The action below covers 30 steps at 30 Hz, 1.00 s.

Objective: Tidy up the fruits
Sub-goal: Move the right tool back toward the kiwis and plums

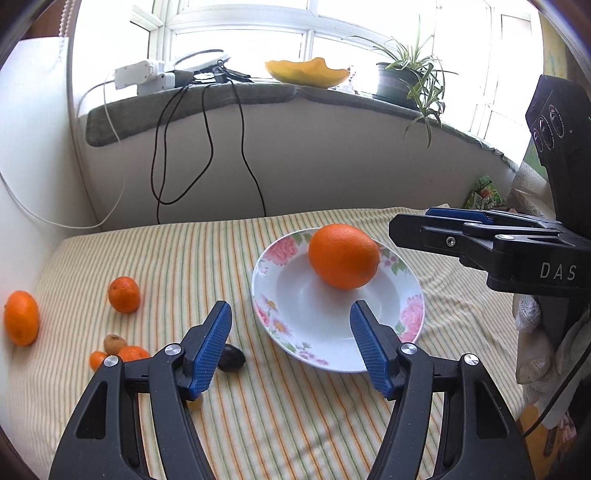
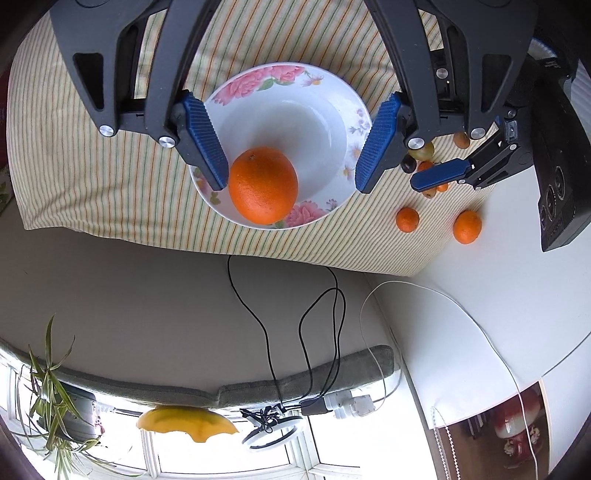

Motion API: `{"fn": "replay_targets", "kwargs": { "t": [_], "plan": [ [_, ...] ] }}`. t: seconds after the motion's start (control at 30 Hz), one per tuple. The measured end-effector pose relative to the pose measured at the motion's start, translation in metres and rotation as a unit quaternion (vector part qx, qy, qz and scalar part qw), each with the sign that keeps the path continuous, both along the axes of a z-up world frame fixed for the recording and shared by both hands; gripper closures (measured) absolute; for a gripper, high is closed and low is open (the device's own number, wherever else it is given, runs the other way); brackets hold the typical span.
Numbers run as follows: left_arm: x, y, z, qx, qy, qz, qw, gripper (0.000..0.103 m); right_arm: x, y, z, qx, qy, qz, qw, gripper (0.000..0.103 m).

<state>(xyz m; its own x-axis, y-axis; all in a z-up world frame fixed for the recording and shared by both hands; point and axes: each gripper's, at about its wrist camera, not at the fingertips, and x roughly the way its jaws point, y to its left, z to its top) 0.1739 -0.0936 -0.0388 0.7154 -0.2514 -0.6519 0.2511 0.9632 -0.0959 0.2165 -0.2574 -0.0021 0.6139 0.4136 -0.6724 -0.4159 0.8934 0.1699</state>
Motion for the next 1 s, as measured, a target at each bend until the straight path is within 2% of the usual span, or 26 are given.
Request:
{"fn": "replay_targets", "kwargs": {
  "t": [0.1,0.23,0.4,0.67,0.73,0.83,1.0],
  "plan": [
    [-0.013,0.019,0.001,0.005,-0.006,0.016,0.9998,0.037,-0.011,0.007,0.005,-0.022,-0.021,0.003,1.000,0.018],
    [-0.033,0.047,-0.001,0.014,-0.010,0.040,0.9990,0.037,-0.026,0.019,0.009,-0.033,-0.038,0.021,0.999,0.018],
    [-0.060,0.085,-0.007,0.005,-0.003,0.074,0.9973,0.037,-0.039,0.036,0.010,-0.026,-0.044,0.053,0.997,0.018],
    [-0.090,0.123,-0.022,-0.013,0.013,0.106,0.9942,0.037,-0.051,0.071,-0.003,-0.020,-0.028,0.110,0.993,0.018],
    [-0.094,0.126,-0.027,-0.015,0.020,0.108,0.9938,0.039,-0.054,0.081,-0.009,-0.020,-0.021,0.126,0.992,0.020],
    [-0.094,0.130,-0.035,-0.020,0.031,0.107,0.9936,0.046,-0.057,0.098,-0.021,-0.026,-0.007,0.146,0.989,0.027],
    [-0.090,0.136,-0.047,-0.041,0.045,0.108,0.9923,0.052,-0.061,0.123,-0.040,-0.042,0.015,0.168,0.985,0.039]
  ]
}}
